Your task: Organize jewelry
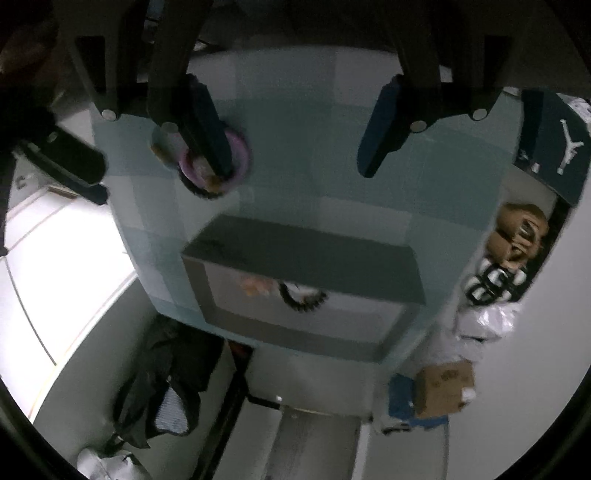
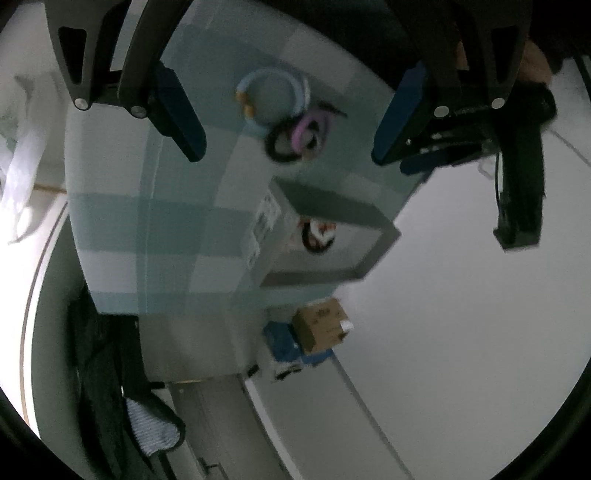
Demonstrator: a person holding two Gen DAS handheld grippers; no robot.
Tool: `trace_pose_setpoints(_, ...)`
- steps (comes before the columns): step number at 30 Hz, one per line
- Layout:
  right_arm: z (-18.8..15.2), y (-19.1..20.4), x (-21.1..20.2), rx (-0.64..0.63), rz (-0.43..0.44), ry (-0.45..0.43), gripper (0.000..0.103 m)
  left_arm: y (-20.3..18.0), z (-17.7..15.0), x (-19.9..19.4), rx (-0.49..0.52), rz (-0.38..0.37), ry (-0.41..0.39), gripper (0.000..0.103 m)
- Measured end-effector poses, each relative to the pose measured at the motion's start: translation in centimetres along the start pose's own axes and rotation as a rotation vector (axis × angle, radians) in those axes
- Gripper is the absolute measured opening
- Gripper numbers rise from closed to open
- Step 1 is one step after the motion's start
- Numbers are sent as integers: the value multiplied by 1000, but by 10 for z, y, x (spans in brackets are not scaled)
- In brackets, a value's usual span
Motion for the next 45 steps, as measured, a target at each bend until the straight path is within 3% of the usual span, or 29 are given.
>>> trace_pose_setpoints(5, -5, -12, -9, 52, -59, -14, 93, -26, -7, 11, 32, -151, 49, 67)
trace_pose_setpoints(10, 0, -37, -25, 147, -160, -70, 93, -45, -10, 24, 47, -228, 94, 67)
trace_pose_setpoints(17, 0, -57, -32, 216, -198, -80, 93, -62, -17, 43, 96, -230, 141, 67)
trace_pose_setpoints(24, -1, -58, -26, 210, -203, -77, 93, -68, -16, 50, 119, -235, 117, 66)
trace_pose_setpoints(28, -2, -59, -23, 214, -200, -71, 93, -66, -17, 50, 132, -229, 117, 50)
trace_pose_setpoints(32, -2, -59, -20, 216, -201, -69, 93, -67, -15, 54, 132, -232, 118, 49)
trace_pose_setpoints(45, -7, -57, -15, 209, -194, -58, 93, -54, 7, 21, 73, -283, 29, 48)
Point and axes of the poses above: each gripper's, at about its wrist camera, not at the fingertips, and x roughly the way its jaws point, y to its left, z to its top, the point moved 7 cm from there along x, roughly the way its jaws point, and after that the axes turned 14 degrees about -y, right-handed, at the moved point
